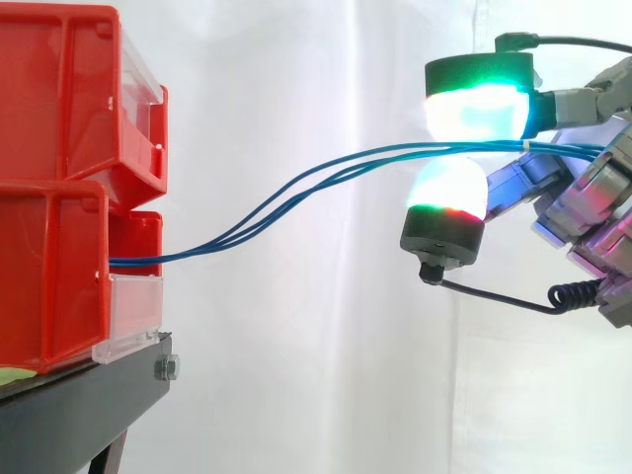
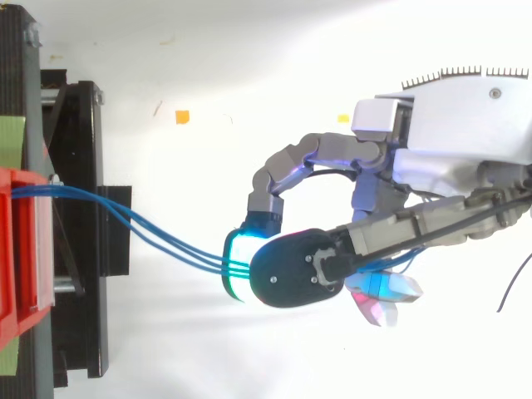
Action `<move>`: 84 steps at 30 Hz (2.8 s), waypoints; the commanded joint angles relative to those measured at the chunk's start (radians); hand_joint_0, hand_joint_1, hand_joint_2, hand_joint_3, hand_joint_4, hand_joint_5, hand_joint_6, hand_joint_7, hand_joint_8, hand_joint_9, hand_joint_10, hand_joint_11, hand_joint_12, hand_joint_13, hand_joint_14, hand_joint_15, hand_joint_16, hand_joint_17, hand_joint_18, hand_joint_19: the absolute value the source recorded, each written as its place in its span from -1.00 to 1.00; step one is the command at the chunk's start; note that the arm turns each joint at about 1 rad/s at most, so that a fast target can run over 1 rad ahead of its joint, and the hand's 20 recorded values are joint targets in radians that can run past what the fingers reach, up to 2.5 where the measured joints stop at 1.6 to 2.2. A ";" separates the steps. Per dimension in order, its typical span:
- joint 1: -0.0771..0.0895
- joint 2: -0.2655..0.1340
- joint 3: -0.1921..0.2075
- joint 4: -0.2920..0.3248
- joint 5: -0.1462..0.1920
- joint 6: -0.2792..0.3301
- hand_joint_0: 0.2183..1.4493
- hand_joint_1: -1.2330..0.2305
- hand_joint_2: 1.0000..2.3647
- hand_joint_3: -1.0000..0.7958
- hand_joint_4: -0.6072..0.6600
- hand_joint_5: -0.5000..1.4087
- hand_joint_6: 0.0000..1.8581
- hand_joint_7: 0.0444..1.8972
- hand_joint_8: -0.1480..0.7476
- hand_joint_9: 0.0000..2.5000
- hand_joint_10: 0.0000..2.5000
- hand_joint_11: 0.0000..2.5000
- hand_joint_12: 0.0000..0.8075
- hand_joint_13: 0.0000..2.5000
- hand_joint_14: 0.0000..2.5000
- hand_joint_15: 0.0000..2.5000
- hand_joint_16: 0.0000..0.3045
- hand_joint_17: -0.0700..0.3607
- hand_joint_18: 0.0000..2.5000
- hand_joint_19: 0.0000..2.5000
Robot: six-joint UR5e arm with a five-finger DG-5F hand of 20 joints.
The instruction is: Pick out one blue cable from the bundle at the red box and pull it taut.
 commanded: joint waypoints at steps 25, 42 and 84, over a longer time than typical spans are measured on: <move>0.004 0.001 0.001 -0.016 -0.004 0.002 -0.38 0.02 -1.00 -0.44 0.08 -0.65 -0.17 -0.10 -0.06 0.20 -0.98 0.26 0.01 0.10 -0.97 -0.22 -0.60 -0.04 -0.19 -0.21; 0.004 0.000 -0.045 0.022 -0.028 0.012 -0.31 -0.09 -0.98 -0.32 0.07 -0.65 -0.14 -0.08 -0.06 0.20 -0.98 0.27 0.00 0.10 -0.98 -0.22 -0.60 -0.04 -0.19 -0.22; 0.006 0.000 -0.054 0.083 -0.028 0.011 -0.17 -0.48 -1.00 -0.44 -0.31 -0.61 -0.02 0.00 -0.11 0.34 -0.98 0.31 -0.08 0.14 -0.98 -0.20 -0.66 -0.13 -0.17 -0.23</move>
